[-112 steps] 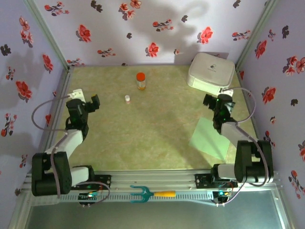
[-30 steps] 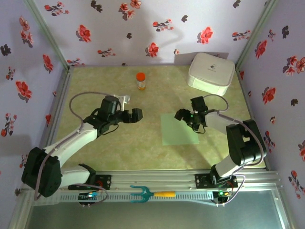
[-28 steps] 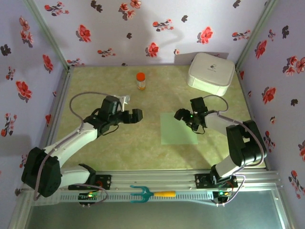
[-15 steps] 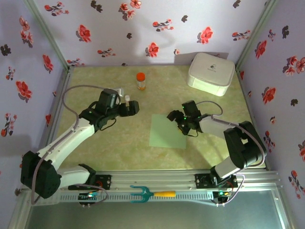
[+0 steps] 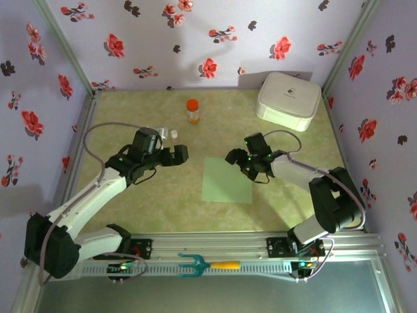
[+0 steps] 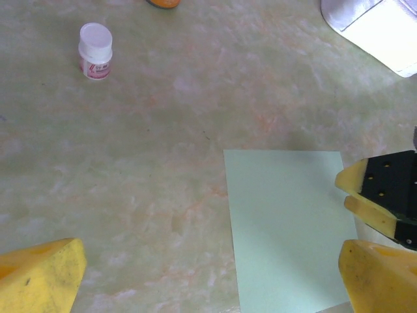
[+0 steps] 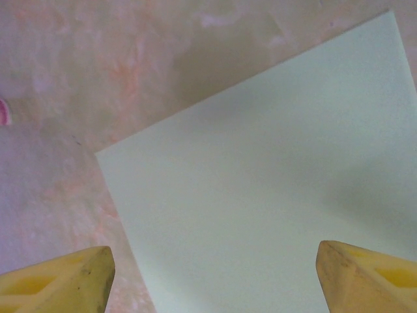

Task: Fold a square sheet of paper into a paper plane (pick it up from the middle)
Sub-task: Move the square sheet of paper to the center of the table.

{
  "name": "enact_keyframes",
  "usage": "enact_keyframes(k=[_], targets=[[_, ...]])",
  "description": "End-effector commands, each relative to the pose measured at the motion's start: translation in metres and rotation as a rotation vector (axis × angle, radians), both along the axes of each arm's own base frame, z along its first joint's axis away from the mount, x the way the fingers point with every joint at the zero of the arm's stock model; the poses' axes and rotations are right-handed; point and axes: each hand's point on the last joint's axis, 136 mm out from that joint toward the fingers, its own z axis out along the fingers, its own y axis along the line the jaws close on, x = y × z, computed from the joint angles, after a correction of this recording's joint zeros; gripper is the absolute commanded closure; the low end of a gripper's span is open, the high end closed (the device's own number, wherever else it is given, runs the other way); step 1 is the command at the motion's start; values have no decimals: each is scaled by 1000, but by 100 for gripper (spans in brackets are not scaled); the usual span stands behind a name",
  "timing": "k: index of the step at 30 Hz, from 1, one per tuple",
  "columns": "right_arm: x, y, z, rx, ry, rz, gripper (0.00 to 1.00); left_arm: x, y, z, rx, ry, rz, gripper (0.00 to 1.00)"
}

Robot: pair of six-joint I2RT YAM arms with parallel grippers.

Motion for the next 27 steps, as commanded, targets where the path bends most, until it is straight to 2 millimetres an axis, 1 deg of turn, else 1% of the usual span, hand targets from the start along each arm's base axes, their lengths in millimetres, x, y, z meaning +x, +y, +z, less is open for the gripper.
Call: enact_keyframes(k=[1,4,6,11,13,17,19,21,23,25,27], targets=[[-12,-5,-15,-42,54,36,19,-9,1,-7,-27,-1,-20,0],[-15,-5,-18,-25,46,24,20,-7,-9,-5,-81,-12,-48,0],[-18,-5,-22,-7,59,4,20,-4,-13,-5,-91,-6,-48,0],[-27,7,-36,28,105,-34,18,0,-17,-9,-115,4,-35,0],[-29,15,-35,56,88,-53,18,-1,-19,-12,-124,19,-30,1],[-28,40,-24,170,72,-43,18,-5,-27,-18,-149,49,-30,4],[-24,53,-11,221,41,-14,18,-6,-31,-22,-146,69,-33,5],[-22,58,4,251,13,6,17,-8,-38,-23,-138,85,-48,8],[-21,50,15,233,-23,-8,17,-10,-45,-27,-130,102,-63,10],[-24,32,17,165,-41,-36,16,-12,-52,-31,-111,125,-72,12],[-28,11,19,98,-55,-56,16,-16,-59,-41,-75,166,-68,16]])
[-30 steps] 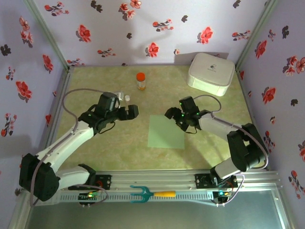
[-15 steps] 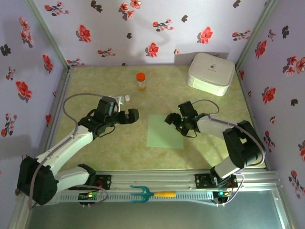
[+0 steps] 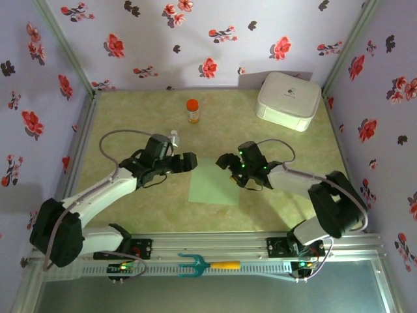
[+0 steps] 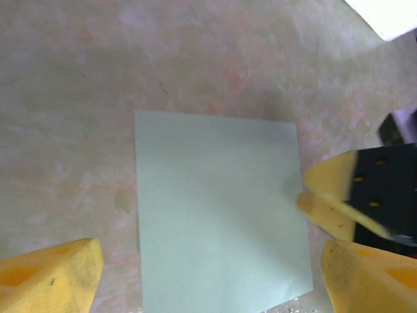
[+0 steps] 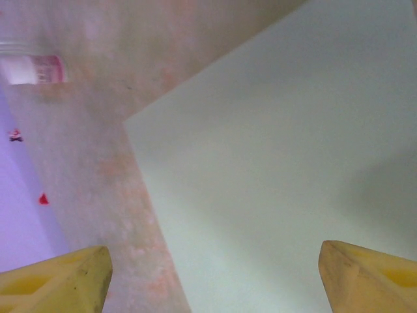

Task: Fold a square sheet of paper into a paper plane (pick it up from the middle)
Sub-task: Move the square sheet of paper to the center of the table, then first fold the square sheet of paper in half at the center of the table.

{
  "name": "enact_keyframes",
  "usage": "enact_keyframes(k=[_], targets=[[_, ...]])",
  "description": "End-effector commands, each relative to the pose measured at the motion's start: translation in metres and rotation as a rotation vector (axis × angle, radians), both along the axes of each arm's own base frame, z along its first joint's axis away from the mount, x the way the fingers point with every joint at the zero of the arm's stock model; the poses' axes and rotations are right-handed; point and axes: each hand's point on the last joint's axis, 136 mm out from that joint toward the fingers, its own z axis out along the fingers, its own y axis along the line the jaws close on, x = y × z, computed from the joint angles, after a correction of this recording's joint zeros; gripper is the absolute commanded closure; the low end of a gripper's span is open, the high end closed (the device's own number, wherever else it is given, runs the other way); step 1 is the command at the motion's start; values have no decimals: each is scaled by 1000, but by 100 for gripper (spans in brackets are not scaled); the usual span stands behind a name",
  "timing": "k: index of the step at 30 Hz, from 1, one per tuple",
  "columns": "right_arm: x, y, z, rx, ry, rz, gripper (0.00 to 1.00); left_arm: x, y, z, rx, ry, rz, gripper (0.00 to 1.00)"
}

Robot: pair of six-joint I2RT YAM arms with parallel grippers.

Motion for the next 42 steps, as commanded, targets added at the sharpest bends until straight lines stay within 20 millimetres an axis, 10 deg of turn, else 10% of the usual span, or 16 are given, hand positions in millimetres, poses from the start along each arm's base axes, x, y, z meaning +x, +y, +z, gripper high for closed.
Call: enact_keyframes(k=[1,8,22,42], targets=[[-7,-40,2,-125,-14,-62,16,-2,-15,-2,26,51,1,17],[-14,-105,0,-233,-5,-185,14,-16,-48,-34,198,167,-2,20],[-17,-144,-2,-360,22,-230,10,-20,-86,-80,513,320,12,21],[-12,-126,19,-258,-68,-143,1,-13,-104,-109,551,390,30,17]])
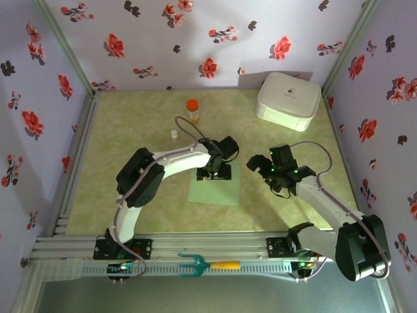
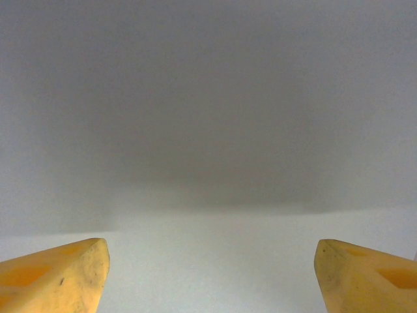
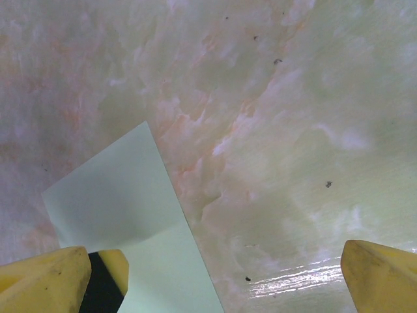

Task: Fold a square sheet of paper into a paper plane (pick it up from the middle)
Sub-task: First fold the square sheet of paper in half at the center of the table.

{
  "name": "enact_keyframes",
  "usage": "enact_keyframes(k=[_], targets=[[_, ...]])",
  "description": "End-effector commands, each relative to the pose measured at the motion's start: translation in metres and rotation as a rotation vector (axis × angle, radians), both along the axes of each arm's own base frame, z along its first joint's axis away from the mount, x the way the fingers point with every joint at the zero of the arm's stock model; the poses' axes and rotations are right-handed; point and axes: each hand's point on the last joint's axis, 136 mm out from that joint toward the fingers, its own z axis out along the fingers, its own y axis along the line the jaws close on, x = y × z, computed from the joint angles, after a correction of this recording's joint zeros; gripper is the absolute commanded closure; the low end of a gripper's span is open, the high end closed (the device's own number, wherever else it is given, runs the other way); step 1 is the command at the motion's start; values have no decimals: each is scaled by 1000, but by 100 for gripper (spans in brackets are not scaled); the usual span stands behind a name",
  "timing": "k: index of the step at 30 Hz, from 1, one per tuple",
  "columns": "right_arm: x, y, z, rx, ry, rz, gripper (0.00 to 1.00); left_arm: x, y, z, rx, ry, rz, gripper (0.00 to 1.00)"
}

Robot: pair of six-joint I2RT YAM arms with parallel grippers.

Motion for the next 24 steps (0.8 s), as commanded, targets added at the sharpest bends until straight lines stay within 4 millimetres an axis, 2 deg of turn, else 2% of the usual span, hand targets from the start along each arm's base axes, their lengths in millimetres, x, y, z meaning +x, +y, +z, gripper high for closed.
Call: enact_keyframes(k=[1,16,24], targets=[[5,1,8,10,-32,14,1,-2,3,-3,47,17,4,17],[2,0,0,-2,-7,9,1,-3,-2,-14,56,41,-31,15],[2,3,-6,7,19,20,1,-5,2,-25,93,63,-40,14]])
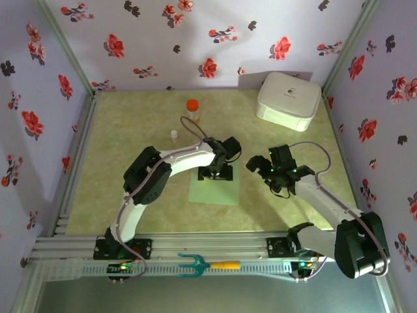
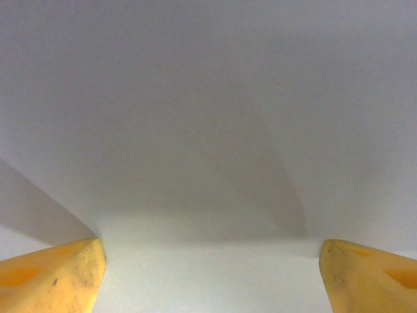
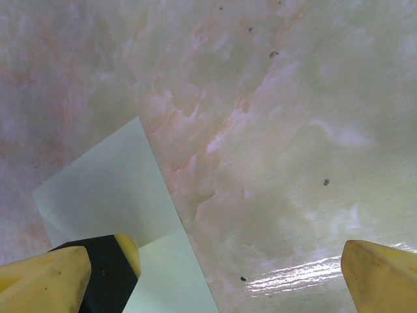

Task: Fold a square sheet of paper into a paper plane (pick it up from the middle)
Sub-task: First fold the square sheet of paper in half at the center of the table.

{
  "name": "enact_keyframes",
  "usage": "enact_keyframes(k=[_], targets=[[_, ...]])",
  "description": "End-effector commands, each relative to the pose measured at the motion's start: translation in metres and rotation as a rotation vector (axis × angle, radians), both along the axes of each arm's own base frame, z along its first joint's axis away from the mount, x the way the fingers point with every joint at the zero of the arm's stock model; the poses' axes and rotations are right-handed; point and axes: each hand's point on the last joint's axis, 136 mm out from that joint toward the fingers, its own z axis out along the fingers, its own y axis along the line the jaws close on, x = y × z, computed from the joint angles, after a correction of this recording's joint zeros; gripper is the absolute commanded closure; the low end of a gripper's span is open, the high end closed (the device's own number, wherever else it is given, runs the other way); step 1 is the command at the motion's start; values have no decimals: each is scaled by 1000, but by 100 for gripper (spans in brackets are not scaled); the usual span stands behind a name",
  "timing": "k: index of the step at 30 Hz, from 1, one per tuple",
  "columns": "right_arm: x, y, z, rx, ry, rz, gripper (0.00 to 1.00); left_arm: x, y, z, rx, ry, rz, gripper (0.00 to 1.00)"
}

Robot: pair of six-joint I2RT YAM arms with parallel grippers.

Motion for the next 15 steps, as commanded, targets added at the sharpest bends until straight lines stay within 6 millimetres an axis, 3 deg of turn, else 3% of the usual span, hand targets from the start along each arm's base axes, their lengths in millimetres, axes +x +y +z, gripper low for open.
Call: enact_keyframes(k=[1,15], targets=[[4,2,1,13,-6,13,1,-8,5,-13,53,40,-29,13],[5,1,0,7,-7,5,1,-13,5,-28,75,90,-51,14]])
